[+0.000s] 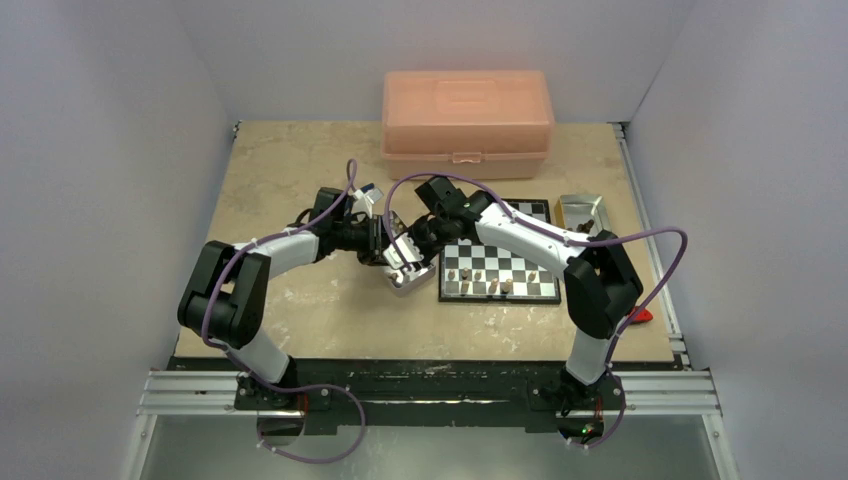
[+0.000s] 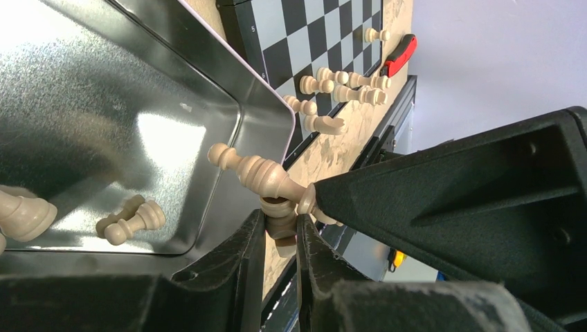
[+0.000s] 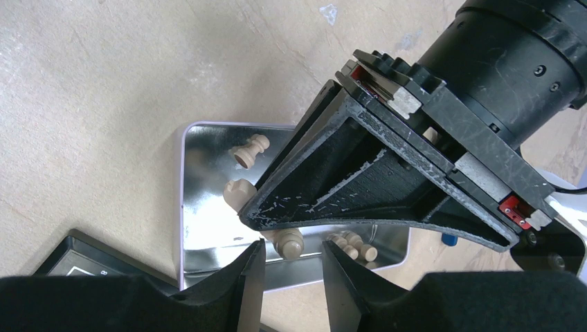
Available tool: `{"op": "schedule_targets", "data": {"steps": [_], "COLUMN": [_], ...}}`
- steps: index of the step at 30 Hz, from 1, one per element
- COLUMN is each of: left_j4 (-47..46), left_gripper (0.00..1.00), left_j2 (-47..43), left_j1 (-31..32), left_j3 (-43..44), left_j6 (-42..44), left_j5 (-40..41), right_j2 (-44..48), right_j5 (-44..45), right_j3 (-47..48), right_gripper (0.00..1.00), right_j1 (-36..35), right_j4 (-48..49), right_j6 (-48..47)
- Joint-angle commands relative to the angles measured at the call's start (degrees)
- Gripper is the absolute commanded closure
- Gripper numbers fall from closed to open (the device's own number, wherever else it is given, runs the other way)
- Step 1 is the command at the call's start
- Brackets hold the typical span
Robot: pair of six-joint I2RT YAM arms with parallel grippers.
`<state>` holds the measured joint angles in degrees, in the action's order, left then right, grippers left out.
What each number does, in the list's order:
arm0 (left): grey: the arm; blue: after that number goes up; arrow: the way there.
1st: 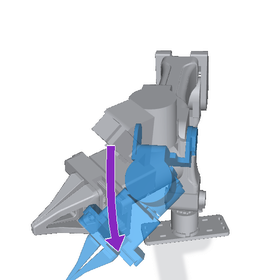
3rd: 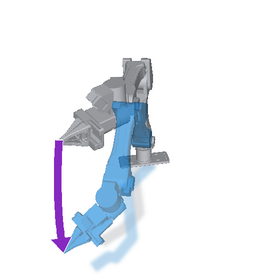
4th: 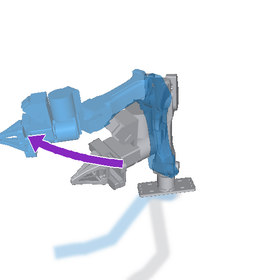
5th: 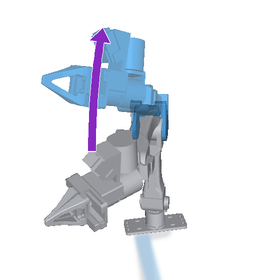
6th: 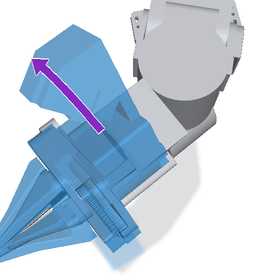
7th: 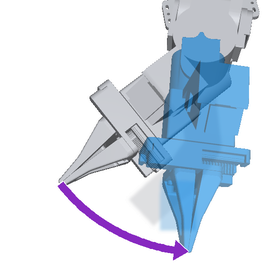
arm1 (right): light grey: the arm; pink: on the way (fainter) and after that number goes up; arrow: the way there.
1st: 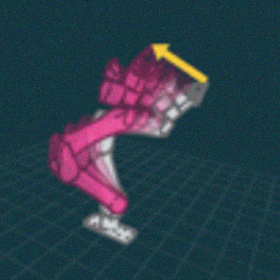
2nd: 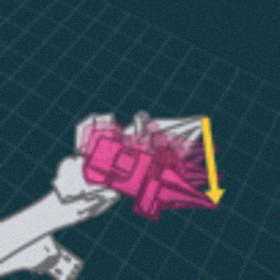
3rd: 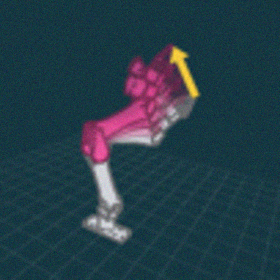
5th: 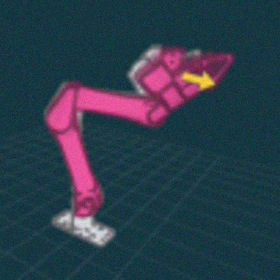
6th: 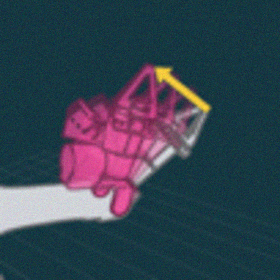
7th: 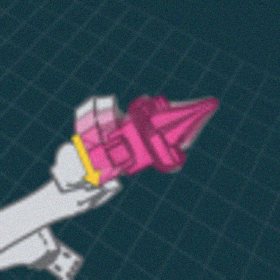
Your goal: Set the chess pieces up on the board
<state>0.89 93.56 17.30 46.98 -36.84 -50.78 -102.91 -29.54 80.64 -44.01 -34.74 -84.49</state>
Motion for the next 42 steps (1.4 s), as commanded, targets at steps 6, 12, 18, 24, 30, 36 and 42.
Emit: {"op": "schedule_targets", "data": {"steps": [6, 12, 18, 24, 30, 36, 42], "left_j4": [-1.0, -1.0, 1.6, 5.0, 9.6, 9.5, 9.2], "left_gripper": [1.00, 1.00, 1.00, 1.00, 1.00, 0.90, 0.70], "left_j2": [-0.1, 0.1, 0.3, -0.5, -1.2, -2.4, -5.6], "left_j1": [-0.5, -0.5, -0.6, -1.3, -1.6, -1.6, -1.6], "left_j3": [0.2, 0.2, 0.2, 0.1, 1.5, 2.1, 2.2], "left_j6": [1.0, 1.1, 1.8, 3.7, 6.6, 6.8, 6.7], "left_j5": [-1.6, -1.4, 0.5, 5.2, 10.1, 12.1, 14.8], "right_j2": [-1.2, -1.1, -0.8, -0.7, -1.1, -2.3, -3.6], "right_j5": [-1.1, -0.9, -0.6, -3.0, -6.2, -8.6, -10.3], "right_j3": [0.9, 1.3, 1.9, 3.0, 5.4, 6.4, 7.3], "right_gripper": [0.64, 0.77, 0.95, 0.99, 1.00, 1.00, 1.00], "right_j1": [-1.1, -1.2, -1.2, -0.6, 1.3, 2.8, 4.0], "right_j4": [-0.7, -1.2, -0.4, 0.4, 0.8, 1.1, 2.5], "right_j6": [0.5, 0.8, 3.0, 8.6, 14.5, 19.3, 26.0]}}
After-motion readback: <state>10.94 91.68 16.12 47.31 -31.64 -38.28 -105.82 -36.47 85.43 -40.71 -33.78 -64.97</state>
